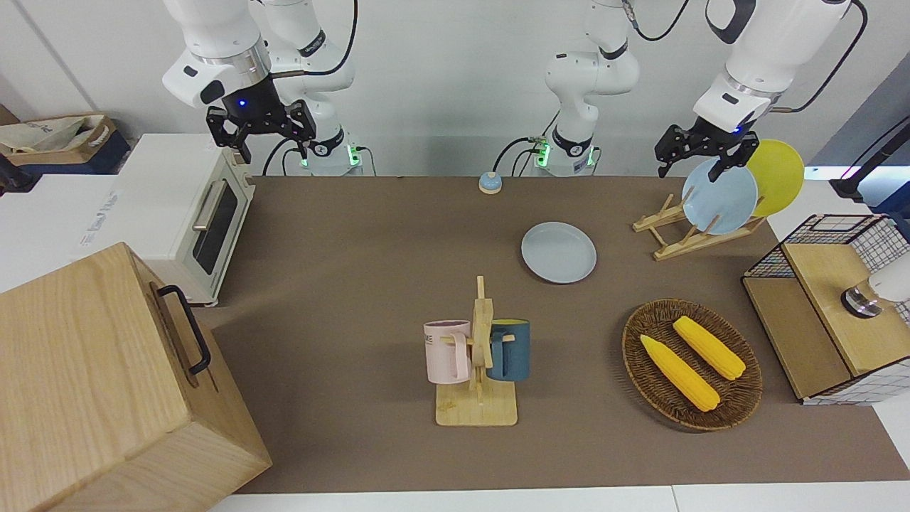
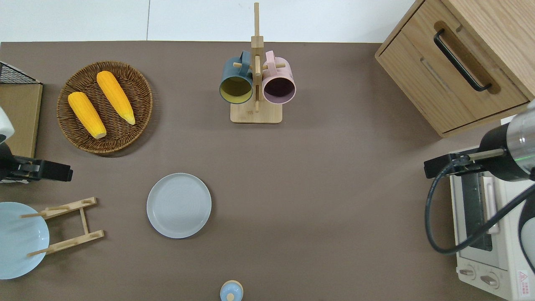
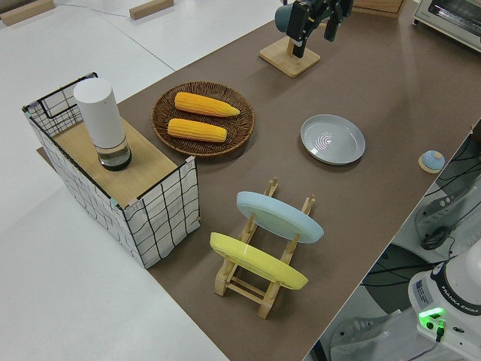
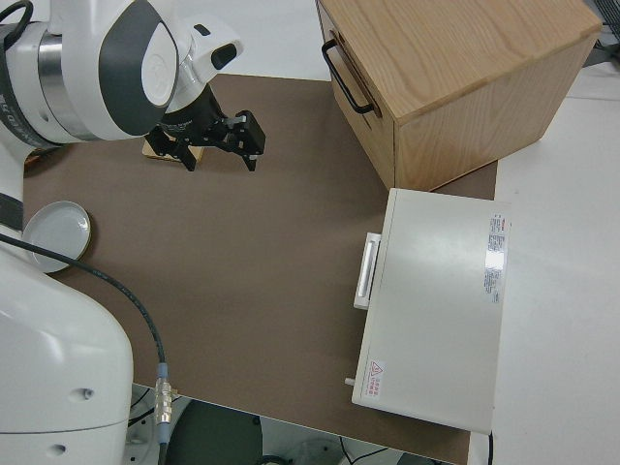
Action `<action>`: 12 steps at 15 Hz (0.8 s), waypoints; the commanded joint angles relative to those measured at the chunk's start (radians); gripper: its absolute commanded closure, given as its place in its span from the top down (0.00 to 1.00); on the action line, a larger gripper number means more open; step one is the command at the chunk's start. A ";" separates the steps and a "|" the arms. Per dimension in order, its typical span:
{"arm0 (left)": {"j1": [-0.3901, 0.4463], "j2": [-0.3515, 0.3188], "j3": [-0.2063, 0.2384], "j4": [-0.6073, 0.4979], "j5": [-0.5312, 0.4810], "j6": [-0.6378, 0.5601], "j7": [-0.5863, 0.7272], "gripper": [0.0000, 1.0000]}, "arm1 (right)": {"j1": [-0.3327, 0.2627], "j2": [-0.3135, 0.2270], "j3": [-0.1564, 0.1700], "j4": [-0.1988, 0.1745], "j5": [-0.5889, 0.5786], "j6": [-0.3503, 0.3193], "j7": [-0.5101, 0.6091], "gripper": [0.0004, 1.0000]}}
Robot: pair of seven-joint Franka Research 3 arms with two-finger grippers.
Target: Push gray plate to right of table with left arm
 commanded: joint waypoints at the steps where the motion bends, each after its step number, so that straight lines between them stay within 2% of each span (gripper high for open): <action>1: -0.001 0.001 0.000 0.003 -0.013 -0.029 -0.013 1.00 | -0.011 -0.008 0.004 -0.001 0.008 -0.012 -0.001 0.98; 7: -0.005 -0.008 -0.002 -0.067 -0.046 0.000 -0.033 1.00 | -0.011 -0.008 0.006 0.001 0.008 -0.012 -0.003 0.98; 12: -0.005 -0.054 -0.002 -0.228 -0.069 0.149 -0.031 1.00 | -0.011 -0.008 0.006 0.001 0.008 -0.012 -0.003 0.98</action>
